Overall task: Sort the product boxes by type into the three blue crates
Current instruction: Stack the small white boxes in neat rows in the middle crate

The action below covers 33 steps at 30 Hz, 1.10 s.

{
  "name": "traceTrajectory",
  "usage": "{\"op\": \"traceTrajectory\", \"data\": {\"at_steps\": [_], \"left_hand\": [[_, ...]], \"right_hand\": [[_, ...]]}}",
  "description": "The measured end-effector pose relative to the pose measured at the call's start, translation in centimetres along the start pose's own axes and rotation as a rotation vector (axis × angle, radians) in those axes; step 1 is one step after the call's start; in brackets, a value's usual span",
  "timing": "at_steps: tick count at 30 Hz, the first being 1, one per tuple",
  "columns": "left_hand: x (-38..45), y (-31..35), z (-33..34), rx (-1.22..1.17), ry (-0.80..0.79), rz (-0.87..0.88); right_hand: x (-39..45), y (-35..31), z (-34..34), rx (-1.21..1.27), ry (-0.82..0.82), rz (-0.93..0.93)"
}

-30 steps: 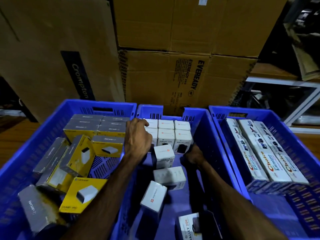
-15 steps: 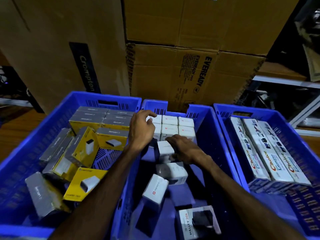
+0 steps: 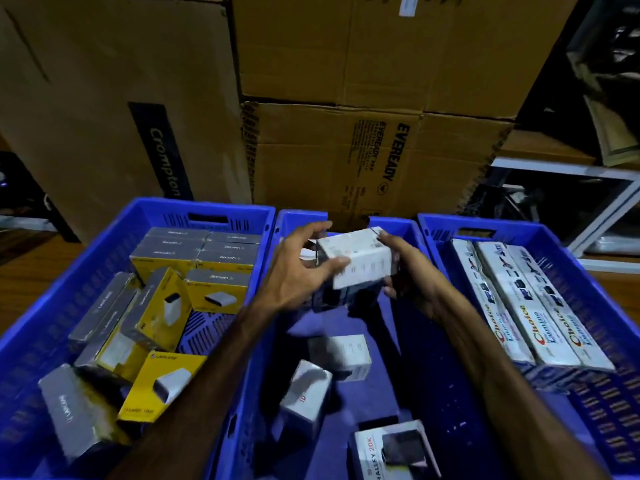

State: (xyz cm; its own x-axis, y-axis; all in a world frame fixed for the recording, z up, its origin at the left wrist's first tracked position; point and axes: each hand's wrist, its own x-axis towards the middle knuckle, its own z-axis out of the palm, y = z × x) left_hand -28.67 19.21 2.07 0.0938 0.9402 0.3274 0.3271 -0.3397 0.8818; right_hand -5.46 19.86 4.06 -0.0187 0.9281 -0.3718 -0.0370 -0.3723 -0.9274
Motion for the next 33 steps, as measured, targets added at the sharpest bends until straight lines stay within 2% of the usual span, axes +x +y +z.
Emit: {"op": "traceTrajectory", "data": {"at_steps": [3, 5, 7, 9, 11, 13, 15, 20, 22, 23, 26, 30, 33], "left_hand": [[-0.5, 0.2, 1.0, 0.111, -0.115, 0.063], [-0.6, 0.2, 1.9, 0.074, -0.087, 0.005], [-0.6, 0.6, 2.3, -0.184, -0.09, -0.16], [-0.6, 1.2, 2.0, -0.643, -0.144, -0.377], [-0.6, 1.4, 1.4, -1.021, -0.248, -0.505], [-0.7, 1.6, 0.8, -1.227, -0.335, -0.54], [-0.7, 1.8, 0.6, -1.306, -0.396, -0.548], [-0.9, 1.1, 0.2, -1.337, -0.408, -0.554], [-0.9, 1.6, -0.4, -1.241, -0.371, -0.555], [-0.7, 1.9, -0.6, -1.119, -0.333, -0.522], [0.1, 2.5, -1.9, -0.704, -0.071, -0.32], [1.1, 1.2, -4.4, -0.68, 0.279, -0.286], [1.4, -0.2, -5.7, -0.667, 0.391, -0.35]], "right_hand": [[-1.3, -0.9, 0.4, -0.062, 0.017, 0.002], [-2.1, -1.7, 0.8, -0.1, 0.033, -0.074], [-2.5, -2.4, 1.0, -0.041, 0.009, -0.161], [-2.4, -2.7, 0.6, 0.018, -0.002, -0.239], [-2.2, -2.7, 0.3, -0.006, -0.018, -0.307], [-1.7, -2.5, 0.1, -0.077, -0.072, -0.339], [-1.9, -2.7, 0.6, -0.094, -0.12, -0.349], [-2.1, -3.3, 1.6, -0.071, -0.203, -0.378], [-2.0, -3.6, 1.7, -0.077, -0.208, -0.396], [-1.9, -3.9, 1.7, -0.085, -0.205, -0.409], [-1.9, -4.1, 1.5, -0.159, -0.202, -0.461], [-1.3, -2.1, 2.0, -0.551, -0.221, -0.477], [0.3, 1.1, 3.3, -0.728, -0.226, -0.414]]}}
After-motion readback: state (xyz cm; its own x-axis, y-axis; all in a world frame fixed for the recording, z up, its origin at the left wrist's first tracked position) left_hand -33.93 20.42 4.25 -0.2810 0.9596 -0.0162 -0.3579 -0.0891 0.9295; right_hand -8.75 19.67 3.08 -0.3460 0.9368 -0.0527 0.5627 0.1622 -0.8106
